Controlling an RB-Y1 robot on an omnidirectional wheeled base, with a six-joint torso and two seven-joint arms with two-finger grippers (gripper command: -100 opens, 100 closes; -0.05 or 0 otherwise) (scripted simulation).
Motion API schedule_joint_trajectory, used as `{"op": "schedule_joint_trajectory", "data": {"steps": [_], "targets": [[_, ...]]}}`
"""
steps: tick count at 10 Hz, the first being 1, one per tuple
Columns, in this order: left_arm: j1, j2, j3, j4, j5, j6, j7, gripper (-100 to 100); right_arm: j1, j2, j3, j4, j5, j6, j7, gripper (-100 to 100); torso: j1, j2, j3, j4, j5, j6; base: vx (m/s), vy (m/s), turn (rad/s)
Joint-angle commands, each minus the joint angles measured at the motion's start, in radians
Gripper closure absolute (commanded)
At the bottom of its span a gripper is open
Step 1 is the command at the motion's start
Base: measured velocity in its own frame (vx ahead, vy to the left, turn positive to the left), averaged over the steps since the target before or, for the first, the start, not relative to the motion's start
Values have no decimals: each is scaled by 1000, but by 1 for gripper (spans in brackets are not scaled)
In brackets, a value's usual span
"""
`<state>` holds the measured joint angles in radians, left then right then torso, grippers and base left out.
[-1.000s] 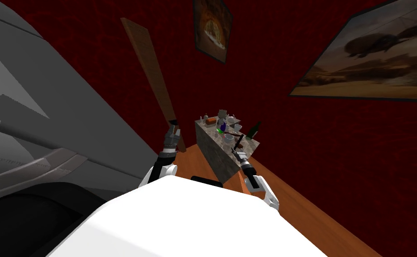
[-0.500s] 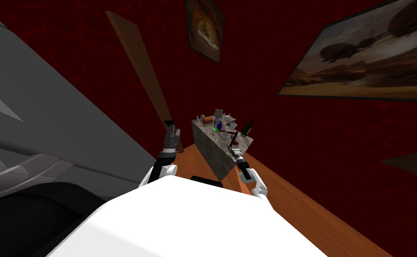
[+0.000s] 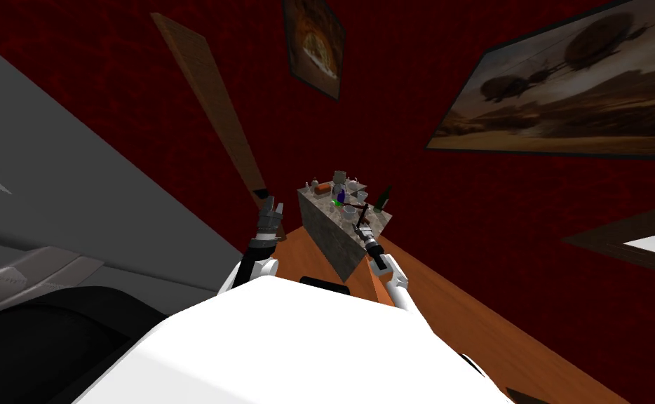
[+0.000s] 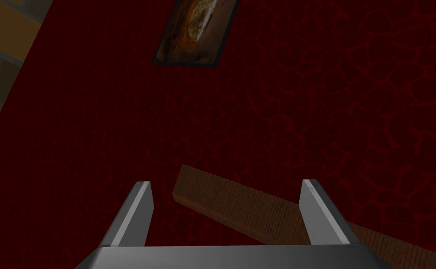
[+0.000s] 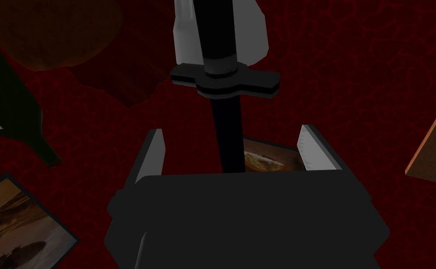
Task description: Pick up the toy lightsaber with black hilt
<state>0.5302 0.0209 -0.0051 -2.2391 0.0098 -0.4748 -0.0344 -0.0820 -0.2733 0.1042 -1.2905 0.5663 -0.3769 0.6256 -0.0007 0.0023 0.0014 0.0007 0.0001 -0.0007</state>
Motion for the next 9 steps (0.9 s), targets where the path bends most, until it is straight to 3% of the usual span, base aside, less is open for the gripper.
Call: {"op": "schedule_joint_trajectory", "data": {"steps": [1, 2, 5, 6, 9], "targets": [[0, 0, 0, 0, 0, 0, 0, 0, -44, 8, 0, 39, 1, -4, 6, -100, 0, 0, 0, 0, 0, 0, -7, -6, 24], [0, 0, 0, 0, 0, 0, 0, 0, -76, 27, 37, 69, 5, -7, 13, -100, 0, -1, -1, 0, 0, 0, -41, -29, -273], [0, 0, 0, 0, 0, 0, 0, 0, -157, 27, 37, 142, 5, -7, 13, -100, 0, 0, 0, 0, 0, 0, -31, -11, -53], [0, 0, 0, 0, 0, 0, 0, 0, -193, 47, 74, 181, 8, -9, 21, -100, 1, -2, -1, 0, 0, 0, -37, -31, -299], [0, 0, 0, 0, 0, 0, 0, 0, -271, 47, 74, 246, 8, -9, 21, -100, 0, 0, 0, 0, 0, 0, -31, -12, -44]]}}
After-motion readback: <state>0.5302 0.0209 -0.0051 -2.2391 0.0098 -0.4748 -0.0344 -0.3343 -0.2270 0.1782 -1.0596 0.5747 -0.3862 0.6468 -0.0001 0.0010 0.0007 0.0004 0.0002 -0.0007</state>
